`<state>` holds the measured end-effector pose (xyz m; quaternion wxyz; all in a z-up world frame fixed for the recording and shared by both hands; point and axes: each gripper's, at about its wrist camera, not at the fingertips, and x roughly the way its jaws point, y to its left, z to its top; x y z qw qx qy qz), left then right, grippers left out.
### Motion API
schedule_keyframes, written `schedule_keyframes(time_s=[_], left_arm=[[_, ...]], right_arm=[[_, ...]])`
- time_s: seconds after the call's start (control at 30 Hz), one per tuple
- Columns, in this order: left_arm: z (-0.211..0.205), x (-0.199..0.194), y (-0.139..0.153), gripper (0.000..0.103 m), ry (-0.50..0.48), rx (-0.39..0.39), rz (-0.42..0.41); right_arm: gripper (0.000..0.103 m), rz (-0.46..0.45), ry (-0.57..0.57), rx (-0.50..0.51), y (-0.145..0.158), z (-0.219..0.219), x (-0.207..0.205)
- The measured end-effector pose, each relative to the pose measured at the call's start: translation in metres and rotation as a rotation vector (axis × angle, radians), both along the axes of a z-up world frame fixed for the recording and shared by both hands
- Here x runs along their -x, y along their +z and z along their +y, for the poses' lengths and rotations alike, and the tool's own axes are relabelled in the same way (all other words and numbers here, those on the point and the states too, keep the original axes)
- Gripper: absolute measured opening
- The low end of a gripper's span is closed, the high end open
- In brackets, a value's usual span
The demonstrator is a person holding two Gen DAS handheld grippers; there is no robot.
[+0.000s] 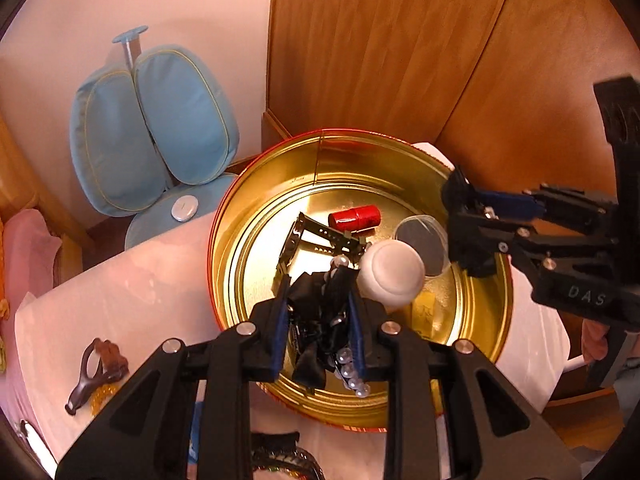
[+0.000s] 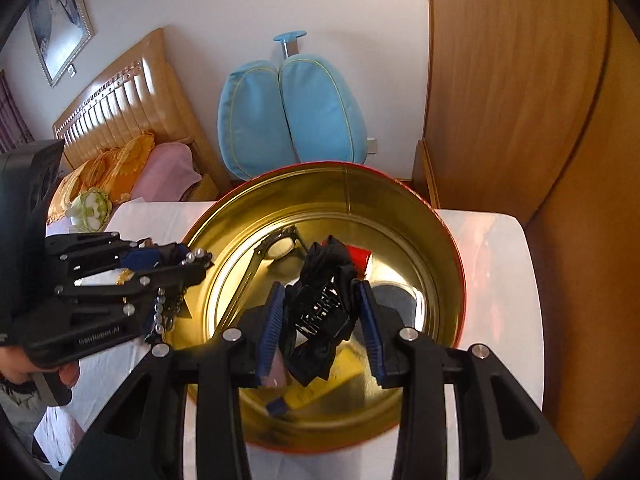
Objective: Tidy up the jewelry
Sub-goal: 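Lower both black bows into the red tin and open both tools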
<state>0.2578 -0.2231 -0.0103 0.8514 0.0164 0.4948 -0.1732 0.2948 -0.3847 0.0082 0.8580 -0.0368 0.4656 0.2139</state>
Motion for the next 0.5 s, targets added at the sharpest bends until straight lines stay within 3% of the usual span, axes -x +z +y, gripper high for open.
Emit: schedule_keyframes(time_s=[0.23,0.43,0.5], left_arm=[[-0.004,-0.029,-0.027,0.026,-0.031,-0.003,0.040],[-0.004,-0.027,-0.032,0.026,-0.049,-0.006,0.056],[-0.006,-0.027,-0.032,0.026,-0.054,-0.009,0.061]], right_arm=[[0.039,0.129,0.039,0.115,-0.045,0.042,-0.078],[0.039,0.242,-0.019,0.109,-0.067,0.042,-0.108],[0.045,0.265,-0.022,0.127,-0.072,0.043,-0.113]])
